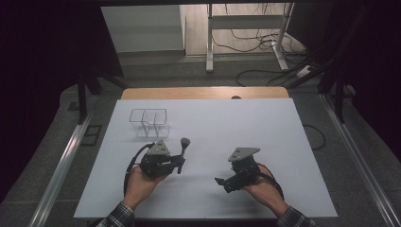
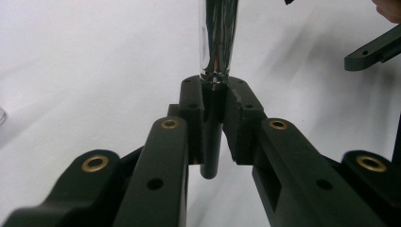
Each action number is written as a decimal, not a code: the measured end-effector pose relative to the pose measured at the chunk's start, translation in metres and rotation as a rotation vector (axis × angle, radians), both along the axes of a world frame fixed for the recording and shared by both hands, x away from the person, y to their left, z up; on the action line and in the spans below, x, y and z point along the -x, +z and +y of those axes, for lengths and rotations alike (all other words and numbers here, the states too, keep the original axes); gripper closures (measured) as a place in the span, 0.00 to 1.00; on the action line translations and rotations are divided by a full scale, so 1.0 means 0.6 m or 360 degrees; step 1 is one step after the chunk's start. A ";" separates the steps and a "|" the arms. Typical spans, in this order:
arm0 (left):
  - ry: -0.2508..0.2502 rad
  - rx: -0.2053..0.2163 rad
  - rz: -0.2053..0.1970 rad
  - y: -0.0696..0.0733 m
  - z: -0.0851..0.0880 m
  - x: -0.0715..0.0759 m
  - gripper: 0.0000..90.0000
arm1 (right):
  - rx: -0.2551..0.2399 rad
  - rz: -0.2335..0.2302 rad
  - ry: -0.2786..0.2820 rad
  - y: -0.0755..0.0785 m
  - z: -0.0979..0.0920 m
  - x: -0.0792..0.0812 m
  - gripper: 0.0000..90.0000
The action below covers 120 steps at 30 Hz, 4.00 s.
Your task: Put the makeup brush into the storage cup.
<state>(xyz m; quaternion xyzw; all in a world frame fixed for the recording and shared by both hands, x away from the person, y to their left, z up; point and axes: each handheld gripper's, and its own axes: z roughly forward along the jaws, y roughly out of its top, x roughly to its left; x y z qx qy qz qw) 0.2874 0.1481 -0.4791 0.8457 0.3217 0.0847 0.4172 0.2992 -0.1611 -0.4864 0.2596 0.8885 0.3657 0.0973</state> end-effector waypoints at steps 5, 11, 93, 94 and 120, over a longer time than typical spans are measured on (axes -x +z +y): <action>0.0023 0.0008 -0.0005 0.001 0.009 -0.003 0.87 | -0.0006 0.0007 -0.0025 0.001 -0.008 -0.001 0.00; 0.0060 0.0017 -0.0009 0.002 0.021 -0.006 0.87 | -0.0004 0.0024 -0.0054 0.002 -0.018 -0.001 0.00; 0.0363 0.0119 -0.0110 0.024 0.098 -0.047 0.88 | 0.0021 -0.0004 -0.0335 0.020 -0.159 0.044 0.00; 0.0363 0.0118 -0.0109 0.025 0.099 -0.048 0.88 | 0.0020 -0.0002 -0.0339 0.020 -0.161 0.045 0.00; 0.0398 0.0089 -0.0134 0.037 0.117 -0.079 0.88 | 0.0049 0.0019 -0.0444 0.014 -0.193 0.064 0.00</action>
